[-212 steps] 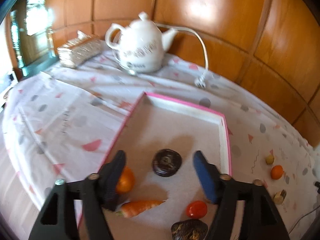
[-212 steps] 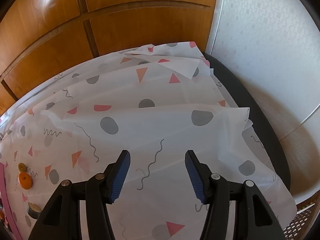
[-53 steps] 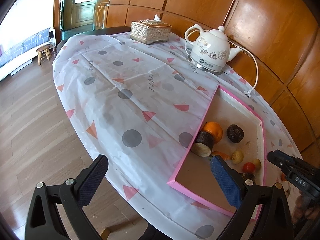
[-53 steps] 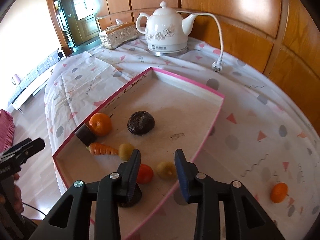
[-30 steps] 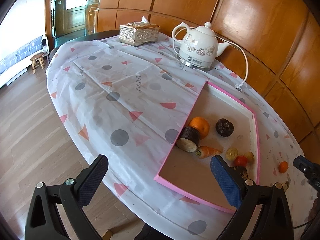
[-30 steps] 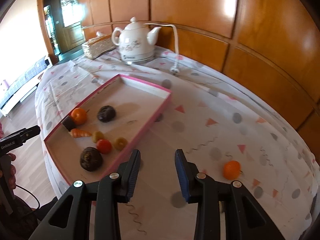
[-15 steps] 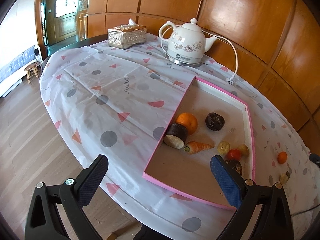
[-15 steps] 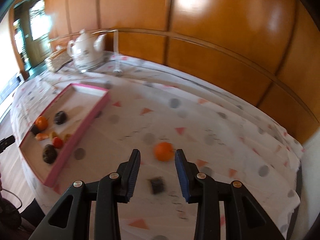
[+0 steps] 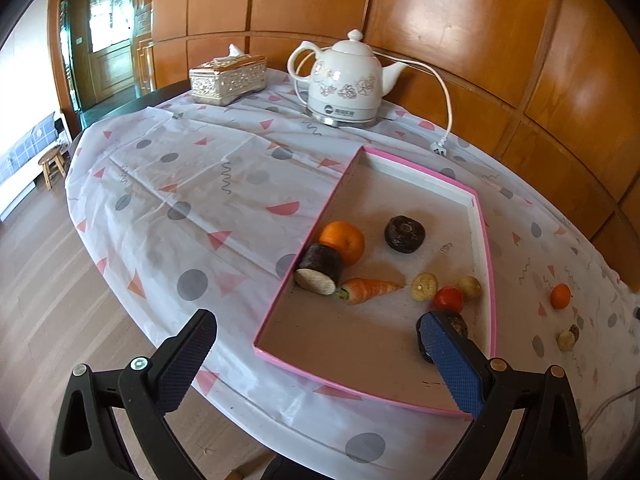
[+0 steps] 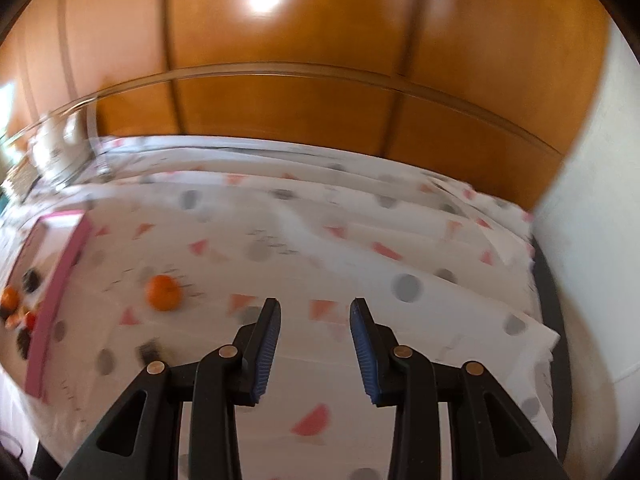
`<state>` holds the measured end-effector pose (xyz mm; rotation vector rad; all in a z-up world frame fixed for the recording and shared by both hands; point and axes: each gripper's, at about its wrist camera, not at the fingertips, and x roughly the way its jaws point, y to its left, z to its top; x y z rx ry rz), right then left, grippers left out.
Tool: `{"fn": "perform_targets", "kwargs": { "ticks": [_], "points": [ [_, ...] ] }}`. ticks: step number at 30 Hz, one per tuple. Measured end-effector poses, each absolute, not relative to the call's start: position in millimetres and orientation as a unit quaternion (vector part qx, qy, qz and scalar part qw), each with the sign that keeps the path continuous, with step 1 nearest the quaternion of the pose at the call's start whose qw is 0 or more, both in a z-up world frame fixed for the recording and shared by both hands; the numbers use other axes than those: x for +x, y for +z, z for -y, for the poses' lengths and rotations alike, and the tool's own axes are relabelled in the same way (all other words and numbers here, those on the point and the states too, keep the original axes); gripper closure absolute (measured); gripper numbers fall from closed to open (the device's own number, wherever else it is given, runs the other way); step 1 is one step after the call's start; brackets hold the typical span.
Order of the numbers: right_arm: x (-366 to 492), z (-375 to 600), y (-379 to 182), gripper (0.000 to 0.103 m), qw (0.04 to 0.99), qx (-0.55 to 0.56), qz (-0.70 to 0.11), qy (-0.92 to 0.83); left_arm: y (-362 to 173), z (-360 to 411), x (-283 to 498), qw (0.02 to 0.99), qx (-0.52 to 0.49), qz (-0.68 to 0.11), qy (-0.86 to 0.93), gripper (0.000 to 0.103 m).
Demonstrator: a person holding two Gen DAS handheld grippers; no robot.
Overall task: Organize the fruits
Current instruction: 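Move the left tool out toward an orange on the cloth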
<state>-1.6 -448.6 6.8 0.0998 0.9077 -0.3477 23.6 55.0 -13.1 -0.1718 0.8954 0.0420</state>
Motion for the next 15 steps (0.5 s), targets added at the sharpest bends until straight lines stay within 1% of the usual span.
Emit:
{"fn": "perform_targets", "kwargs": {
  "ticks": [5, 9, 12, 15],
  "points": [
    [-15.3, 495.1, -5.4, 0.067, 0.865, 0.089, -0.435, -0.236, -11.1, -42.6, 26.3, 0.899, -0.066, -0.432, 0.011, 0.000],
    [-30.5, 532.1, -18.2, 0.066, 0.843, 0.143, -0.428, -0.292, -9.4, -31.2, 28.8, 0.900, -0.052, -0.433, 0.002, 0.000],
    [-38.2, 550.6, -29.3, 0.066, 0.823, 0.182, -0.436, -0.314, -9.1, -20.8, 32.2, 0.899, -0.042, -0.436, -0.007, 0.000],
    [-42.6, 555.9, -26.4, 0.066, 0.823, 0.195, -0.426, -0.321, -10.0, -8.2, 35.6, 0.897, -0.029, -0.440, -0.019, 0.000]
  ]
}}
